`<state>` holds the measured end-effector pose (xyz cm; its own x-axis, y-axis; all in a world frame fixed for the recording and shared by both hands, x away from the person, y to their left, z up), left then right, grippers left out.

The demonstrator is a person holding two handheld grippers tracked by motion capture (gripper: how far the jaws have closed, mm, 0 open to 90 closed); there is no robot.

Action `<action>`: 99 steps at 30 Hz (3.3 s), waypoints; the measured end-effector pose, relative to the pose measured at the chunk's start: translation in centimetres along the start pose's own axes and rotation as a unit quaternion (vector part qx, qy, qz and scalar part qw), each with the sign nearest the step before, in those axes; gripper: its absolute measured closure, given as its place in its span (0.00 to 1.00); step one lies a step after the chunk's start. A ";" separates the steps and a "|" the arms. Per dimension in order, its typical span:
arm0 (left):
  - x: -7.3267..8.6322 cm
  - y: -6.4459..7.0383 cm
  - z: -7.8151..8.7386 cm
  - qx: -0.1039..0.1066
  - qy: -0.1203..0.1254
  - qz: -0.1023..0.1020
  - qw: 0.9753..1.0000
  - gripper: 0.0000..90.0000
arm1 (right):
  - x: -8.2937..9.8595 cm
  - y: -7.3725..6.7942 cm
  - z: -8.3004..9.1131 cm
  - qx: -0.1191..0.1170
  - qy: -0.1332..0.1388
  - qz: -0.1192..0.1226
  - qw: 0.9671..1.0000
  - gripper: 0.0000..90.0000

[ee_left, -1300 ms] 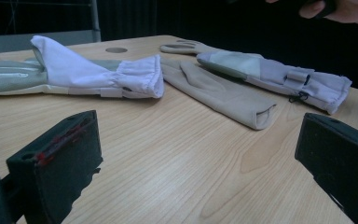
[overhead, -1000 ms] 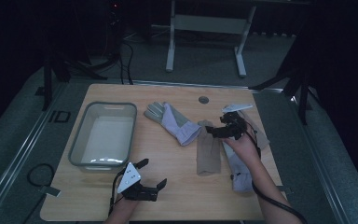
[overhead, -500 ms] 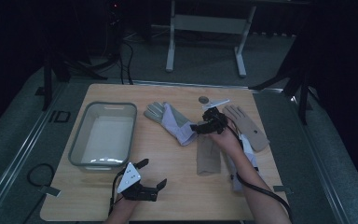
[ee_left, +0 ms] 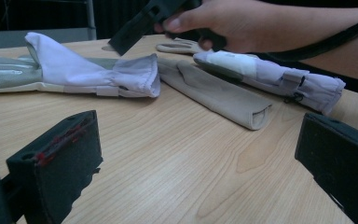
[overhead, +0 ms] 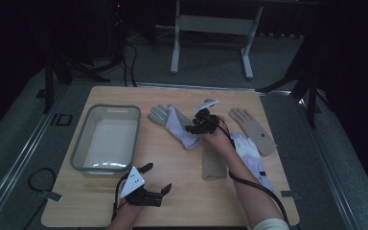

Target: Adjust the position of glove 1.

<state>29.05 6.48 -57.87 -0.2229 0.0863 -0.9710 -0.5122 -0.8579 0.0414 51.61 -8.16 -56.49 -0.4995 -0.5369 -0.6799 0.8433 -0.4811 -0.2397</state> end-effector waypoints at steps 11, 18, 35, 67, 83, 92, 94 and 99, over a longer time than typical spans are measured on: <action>0.0 -0.1 0.0 0.002 0.000 0.004 1.000 0.00 | 0.6 1.7 -3.0 0.003 -0.040 0.013 0.999 0.57; 0.0 0.0 0.0 0.001 0.001 0.004 1.000 0.00 | 0.9 1.7 -3.2 0.003 -0.046 0.016 0.999 0.87; 0.0 -0.1 0.0 -0.002 0.001 0.006 1.000 0.00 | 0.4 -2.4 0.1 0.033 0.025 -0.064 0.997 0.97; 0.0 0.0 0.0 -0.006 0.001 -0.003 1.000 0.00 | 8.1 -10.3 3.3 0.092 0.186 -0.261 0.943 0.96; 0.0 0.0 -0.1 -0.005 0.001 -0.001 1.000 0.00 | 6.4 -9.5 5.6 0.109 0.173 -0.189 0.961 0.67; 0.0 -0.1 -0.1 -0.003 0.001 0.000 1.000 0.00 | 5.9 -7.5 8.2 0.106 0.125 -0.135 0.977 0.54; 0.0 -0.1 -0.1 -0.003 0.001 0.000 1.000 0.00 | 6.0 -7.1 8.9 0.100 0.121 -0.128 0.979 0.53; 0.0 0.0 -0.1 -0.003 0.001 0.001 1.000 0.00 | 6.5 -6.6 10.4 0.088 0.100 -0.112 0.985 0.55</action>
<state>29.16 6.47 -57.85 -0.2224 0.0831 -0.9714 -0.5064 -0.8613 0.0423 40.70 -15.66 -52.15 -0.6048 -0.2661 -0.7506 0.6606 -0.6940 -0.2863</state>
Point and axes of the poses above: each handheld gripper's, and its own axes: z roughly backward along the jaws, x roughly out of its underside, y roughly to its right, the point moved 8 cm from there along -z, roughly forward along the jaws, and after that the axes turned 15 degrees about -x, right-handed, at the moved point
